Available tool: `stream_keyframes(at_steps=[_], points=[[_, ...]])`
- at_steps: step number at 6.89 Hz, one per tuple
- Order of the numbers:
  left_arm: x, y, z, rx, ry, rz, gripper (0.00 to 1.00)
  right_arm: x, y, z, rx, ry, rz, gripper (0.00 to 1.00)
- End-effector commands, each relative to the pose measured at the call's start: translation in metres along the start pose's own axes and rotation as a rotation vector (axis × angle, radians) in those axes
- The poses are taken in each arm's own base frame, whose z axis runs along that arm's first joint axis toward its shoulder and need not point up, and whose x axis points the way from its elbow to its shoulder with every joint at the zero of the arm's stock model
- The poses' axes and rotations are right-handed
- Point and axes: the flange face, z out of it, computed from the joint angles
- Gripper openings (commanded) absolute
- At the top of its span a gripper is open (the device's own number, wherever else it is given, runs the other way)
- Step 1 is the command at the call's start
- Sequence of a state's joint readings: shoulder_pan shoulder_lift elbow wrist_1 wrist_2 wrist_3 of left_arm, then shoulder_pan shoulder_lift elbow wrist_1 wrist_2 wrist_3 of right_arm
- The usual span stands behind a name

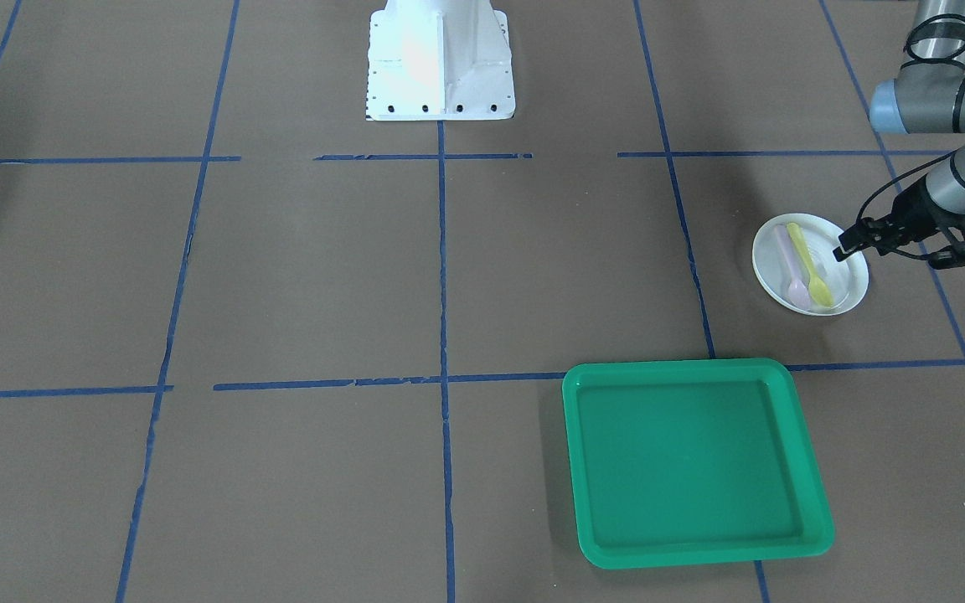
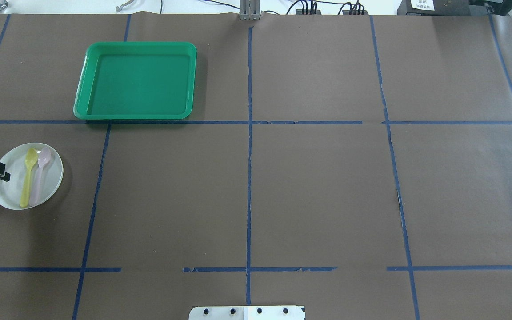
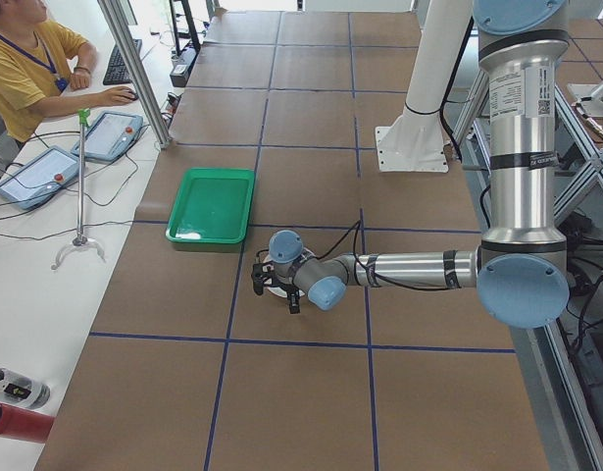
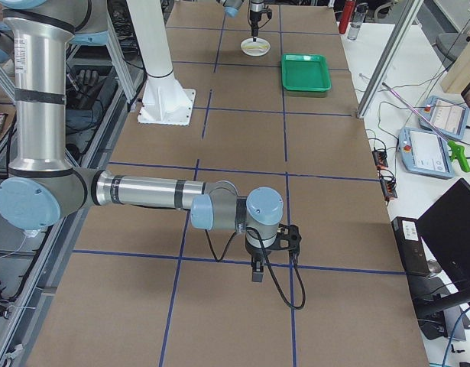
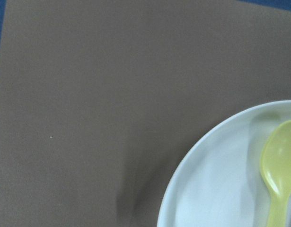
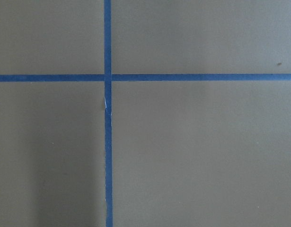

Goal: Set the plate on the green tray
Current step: 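Lower the left gripper to the white plate's rim and grasp it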

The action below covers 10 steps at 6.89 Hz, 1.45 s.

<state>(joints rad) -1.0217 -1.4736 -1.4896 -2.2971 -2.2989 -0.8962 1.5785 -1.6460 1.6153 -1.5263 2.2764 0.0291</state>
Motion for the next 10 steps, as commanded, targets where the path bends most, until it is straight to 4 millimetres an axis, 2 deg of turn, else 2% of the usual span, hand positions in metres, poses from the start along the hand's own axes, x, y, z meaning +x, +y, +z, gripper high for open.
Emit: stream_keyframes(at_steps=[1,2,3,4,5,6,7,8,10], points=[[-0.002,0.002,0.008,-0.012,-0.009,-0.002,0.59,0.0,0.0,0.0,0.0,0.0,0.0,1.0],[-0.004,0.003,0.009,-0.016,-0.011,-0.005,0.52,0.0,0.0,0.0,0.0,0.0,0.0,1.0],[-0.004,0.003,0.009,-0.017,-0.01,-0.005,0.14,0.0,0.0,0.0,0.0,0.0,0.0,1.0],[0.001,0.001,0.008,-0.015,-0.003,0.001,0.0,0.0,0.0,0.0,0.0,0.0,0.0,1.0],[0.005,0.001,0.004,-0.011,0.005,-0.004,0.0,0.0,0.0,0.0,0.0,0.0,0.0,1.0],[0.024,0.0,-0.007,0.005,0.032,-0.024,0.0,0.0,0.0,0.0,0.0,0.0,0.0,1.0],[0.052,0.003,-0.03,0.025,0.082,0.011,0.0,0.0,0.0,0.0,0.0,0.0,0.0,1.0],[0.068,0.008,-0.039,-0.039,0.152,0.0,0.0,0.0,0.0,0.0,0.0,0.0,0.0,1.0],[0.121,-0.015,-0.063,0.002,0.254,-0.05,0.0,0.0,0.0,0.0,0.0,0.0,0.0,1.0]])
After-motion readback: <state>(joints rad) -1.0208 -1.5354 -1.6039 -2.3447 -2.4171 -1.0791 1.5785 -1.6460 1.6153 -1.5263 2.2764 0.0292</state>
